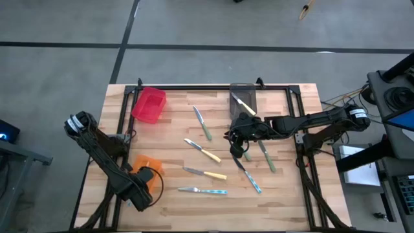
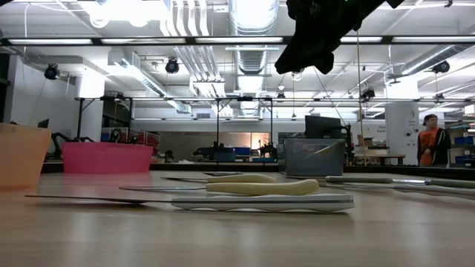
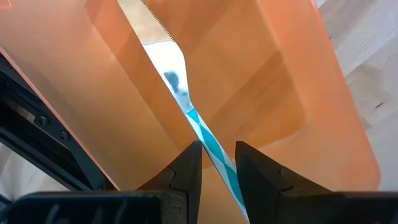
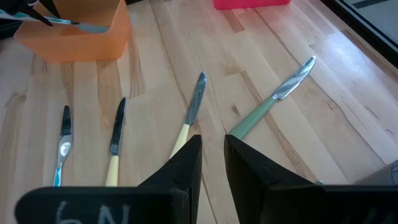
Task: Sort silverware by color (type)
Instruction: Put the top left blue knife into the orange bin
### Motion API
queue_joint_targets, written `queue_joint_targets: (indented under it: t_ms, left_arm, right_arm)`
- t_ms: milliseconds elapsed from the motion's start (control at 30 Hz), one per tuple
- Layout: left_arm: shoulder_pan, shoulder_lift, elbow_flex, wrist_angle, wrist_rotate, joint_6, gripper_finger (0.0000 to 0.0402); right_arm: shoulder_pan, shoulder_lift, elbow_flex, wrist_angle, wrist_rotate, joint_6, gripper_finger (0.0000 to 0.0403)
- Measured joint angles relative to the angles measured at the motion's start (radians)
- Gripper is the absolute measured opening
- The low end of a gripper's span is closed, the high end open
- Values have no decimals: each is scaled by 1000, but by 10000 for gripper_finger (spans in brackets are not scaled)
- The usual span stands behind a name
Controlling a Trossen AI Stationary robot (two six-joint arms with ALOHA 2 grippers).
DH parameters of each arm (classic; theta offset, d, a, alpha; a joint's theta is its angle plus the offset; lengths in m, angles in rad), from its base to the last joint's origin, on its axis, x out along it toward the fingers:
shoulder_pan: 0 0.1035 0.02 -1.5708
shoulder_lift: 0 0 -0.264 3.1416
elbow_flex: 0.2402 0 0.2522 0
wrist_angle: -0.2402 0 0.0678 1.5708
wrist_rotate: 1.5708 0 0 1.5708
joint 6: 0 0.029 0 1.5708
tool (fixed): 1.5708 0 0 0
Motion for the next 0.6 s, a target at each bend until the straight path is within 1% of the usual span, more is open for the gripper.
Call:
queue_joint_targets:
  t_ms: [433, 600]
  left_arm:
    - [0, 0, 0, -5, 14, 0, 77]
    - [0, -1, 11, -42, 14, -12, 77]
  right_arm:
    - [0, 0, 0, 0, 0, 0, 59]
    - [0, 0, 0, 0, 0, 0, 59]
